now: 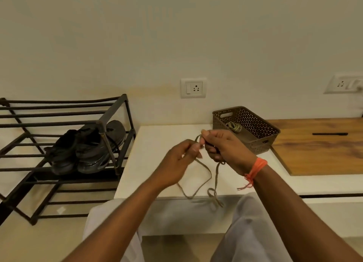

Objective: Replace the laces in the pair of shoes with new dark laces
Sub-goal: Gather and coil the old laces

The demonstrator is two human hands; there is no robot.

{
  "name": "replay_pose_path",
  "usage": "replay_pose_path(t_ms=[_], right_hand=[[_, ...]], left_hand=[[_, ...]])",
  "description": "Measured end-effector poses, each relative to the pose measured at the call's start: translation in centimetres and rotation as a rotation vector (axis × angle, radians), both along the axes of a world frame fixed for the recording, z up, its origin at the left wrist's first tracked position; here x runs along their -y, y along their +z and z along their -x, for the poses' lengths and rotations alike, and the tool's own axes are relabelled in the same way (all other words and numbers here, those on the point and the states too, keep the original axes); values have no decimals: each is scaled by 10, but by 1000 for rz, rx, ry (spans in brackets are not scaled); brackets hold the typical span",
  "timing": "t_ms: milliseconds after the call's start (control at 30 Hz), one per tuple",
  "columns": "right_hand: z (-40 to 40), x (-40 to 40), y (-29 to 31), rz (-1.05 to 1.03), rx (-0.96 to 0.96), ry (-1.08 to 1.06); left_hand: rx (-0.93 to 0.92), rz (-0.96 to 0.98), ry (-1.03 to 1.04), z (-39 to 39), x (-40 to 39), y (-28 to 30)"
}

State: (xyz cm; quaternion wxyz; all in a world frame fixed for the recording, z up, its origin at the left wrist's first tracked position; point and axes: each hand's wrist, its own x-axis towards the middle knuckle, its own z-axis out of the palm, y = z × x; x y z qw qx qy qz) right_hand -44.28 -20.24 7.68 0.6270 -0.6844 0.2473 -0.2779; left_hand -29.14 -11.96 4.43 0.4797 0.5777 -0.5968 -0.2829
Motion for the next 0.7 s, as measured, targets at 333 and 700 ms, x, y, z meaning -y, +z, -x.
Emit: replay_pose_path(t_ms=[333, 700], right_hand=[[36, -13, 11, -253, 146, 434], [-13, -8, -59, 5, -20, 147]], left_hand=[[212, 23, 509, -62, 11, -18], [490, 141, 311, -39, 10, 4]])
